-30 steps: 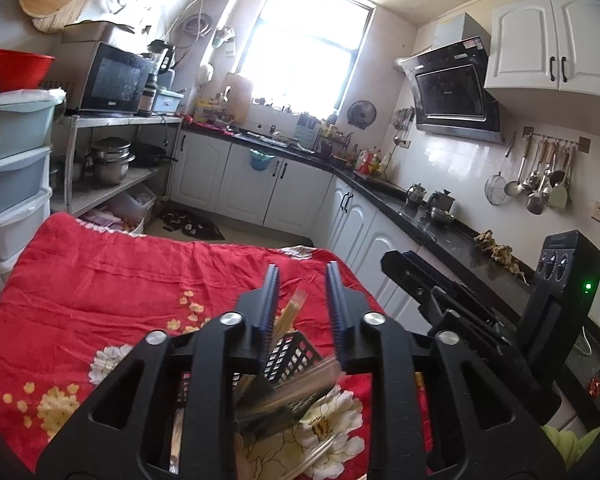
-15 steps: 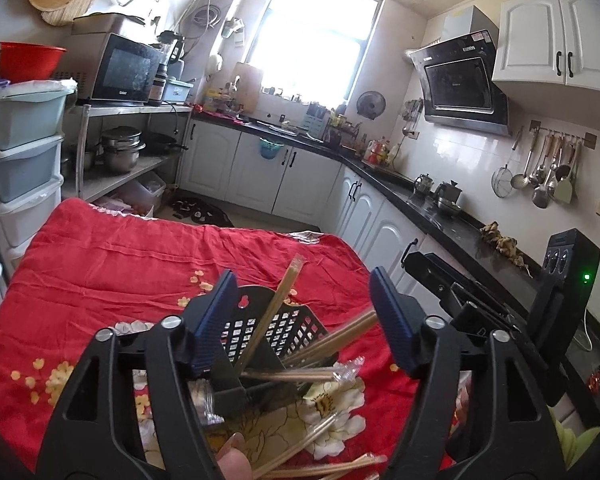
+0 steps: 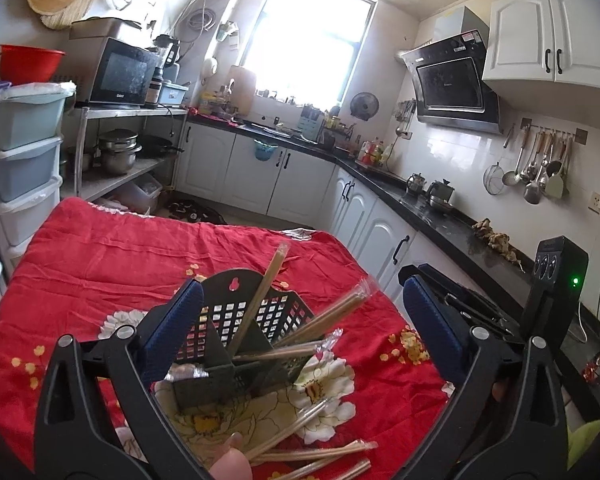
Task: Organize utensils
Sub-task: 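Open the right tool to drop its chopstick in the caddy while the left tool releases its own, then move both open tools back from the caddy toward the chopstick pile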
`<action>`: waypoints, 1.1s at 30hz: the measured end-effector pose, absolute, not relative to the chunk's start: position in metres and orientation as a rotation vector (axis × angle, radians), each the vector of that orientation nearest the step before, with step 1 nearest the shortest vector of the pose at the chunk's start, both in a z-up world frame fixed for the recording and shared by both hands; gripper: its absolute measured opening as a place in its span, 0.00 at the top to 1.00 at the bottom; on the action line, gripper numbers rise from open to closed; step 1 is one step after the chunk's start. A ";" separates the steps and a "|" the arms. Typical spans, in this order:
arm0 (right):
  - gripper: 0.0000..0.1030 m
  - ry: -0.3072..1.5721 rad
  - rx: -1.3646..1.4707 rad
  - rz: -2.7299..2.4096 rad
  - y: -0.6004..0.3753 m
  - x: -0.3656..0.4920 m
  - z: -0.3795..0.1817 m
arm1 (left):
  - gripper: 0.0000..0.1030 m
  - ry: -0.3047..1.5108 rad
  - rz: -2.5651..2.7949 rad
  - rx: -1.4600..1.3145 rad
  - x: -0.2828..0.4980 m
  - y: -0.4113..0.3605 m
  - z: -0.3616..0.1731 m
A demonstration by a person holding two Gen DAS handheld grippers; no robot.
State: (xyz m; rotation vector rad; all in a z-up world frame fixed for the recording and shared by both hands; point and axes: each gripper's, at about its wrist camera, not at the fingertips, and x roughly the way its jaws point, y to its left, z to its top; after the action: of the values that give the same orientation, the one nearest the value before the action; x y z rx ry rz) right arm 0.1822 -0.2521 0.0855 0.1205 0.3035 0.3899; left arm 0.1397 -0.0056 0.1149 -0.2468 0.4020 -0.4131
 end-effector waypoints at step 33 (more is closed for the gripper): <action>0.50 0.399 0.103 0.428 -0.251 0.150 0.058 | 0.10 0.462 -0.405 -0.312 0.108 0.010 0.082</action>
State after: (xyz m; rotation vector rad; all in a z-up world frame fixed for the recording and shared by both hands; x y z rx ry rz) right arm 0.1505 -0.2506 0.0585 0.1028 0.3986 0.4279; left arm 0.1078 0.0097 0.0821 -0.3122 0.4620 -0.4053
